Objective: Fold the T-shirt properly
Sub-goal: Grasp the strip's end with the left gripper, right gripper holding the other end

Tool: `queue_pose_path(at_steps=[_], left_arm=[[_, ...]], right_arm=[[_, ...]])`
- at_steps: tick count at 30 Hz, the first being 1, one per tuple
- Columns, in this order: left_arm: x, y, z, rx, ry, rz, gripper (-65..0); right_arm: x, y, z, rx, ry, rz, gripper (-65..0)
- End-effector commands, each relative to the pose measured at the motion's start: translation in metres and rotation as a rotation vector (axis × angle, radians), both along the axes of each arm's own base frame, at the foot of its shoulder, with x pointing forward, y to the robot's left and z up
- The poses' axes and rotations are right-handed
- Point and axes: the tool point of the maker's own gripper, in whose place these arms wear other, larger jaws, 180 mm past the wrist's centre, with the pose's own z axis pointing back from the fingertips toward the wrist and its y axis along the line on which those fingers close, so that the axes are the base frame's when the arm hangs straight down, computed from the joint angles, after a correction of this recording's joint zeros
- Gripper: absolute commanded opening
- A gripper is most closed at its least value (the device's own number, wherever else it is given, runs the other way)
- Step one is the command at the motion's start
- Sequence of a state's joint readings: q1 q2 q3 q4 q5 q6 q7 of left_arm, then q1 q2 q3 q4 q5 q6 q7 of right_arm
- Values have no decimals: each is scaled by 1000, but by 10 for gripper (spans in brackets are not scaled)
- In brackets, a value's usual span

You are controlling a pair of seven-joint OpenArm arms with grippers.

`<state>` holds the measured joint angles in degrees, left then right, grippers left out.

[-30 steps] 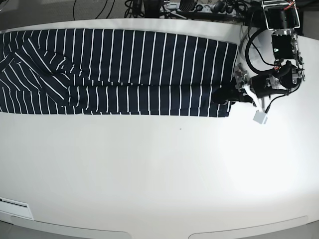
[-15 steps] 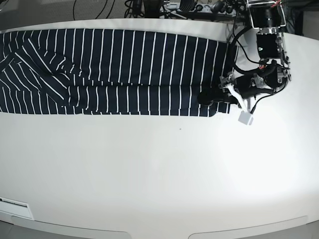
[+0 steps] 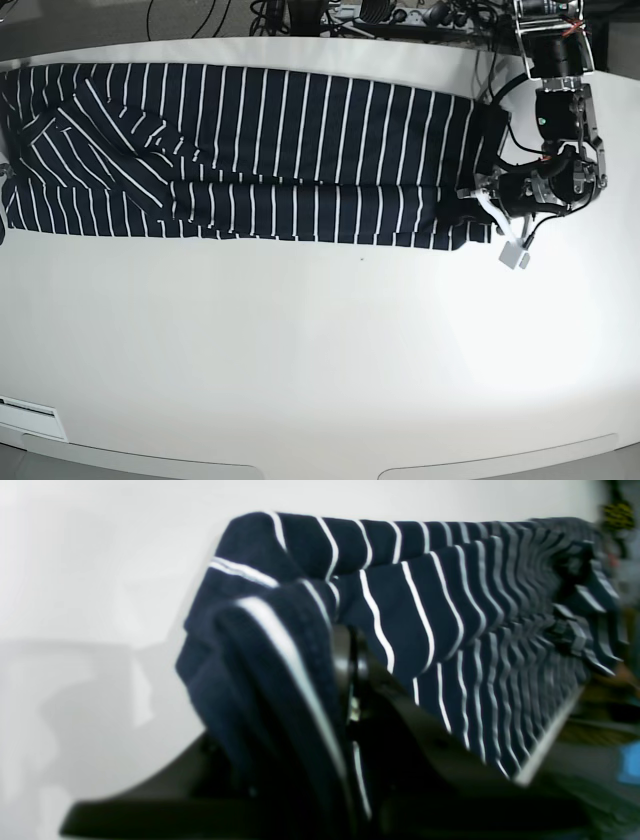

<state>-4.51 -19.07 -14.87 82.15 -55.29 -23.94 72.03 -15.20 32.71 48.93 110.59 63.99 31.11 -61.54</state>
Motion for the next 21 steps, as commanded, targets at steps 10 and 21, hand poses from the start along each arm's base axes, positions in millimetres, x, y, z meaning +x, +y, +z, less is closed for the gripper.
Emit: queue_pose_path(at_steps=[10, 21], left_arm=[[12, 43, 23, 82, -36, 18, -650], [4, 35, 51, -41, -77, -85, -650]], right_arm=[[20, 42, -95, -142, 214, 129, -650], [-5, 29, -192, -273, 459, 78, -650]])
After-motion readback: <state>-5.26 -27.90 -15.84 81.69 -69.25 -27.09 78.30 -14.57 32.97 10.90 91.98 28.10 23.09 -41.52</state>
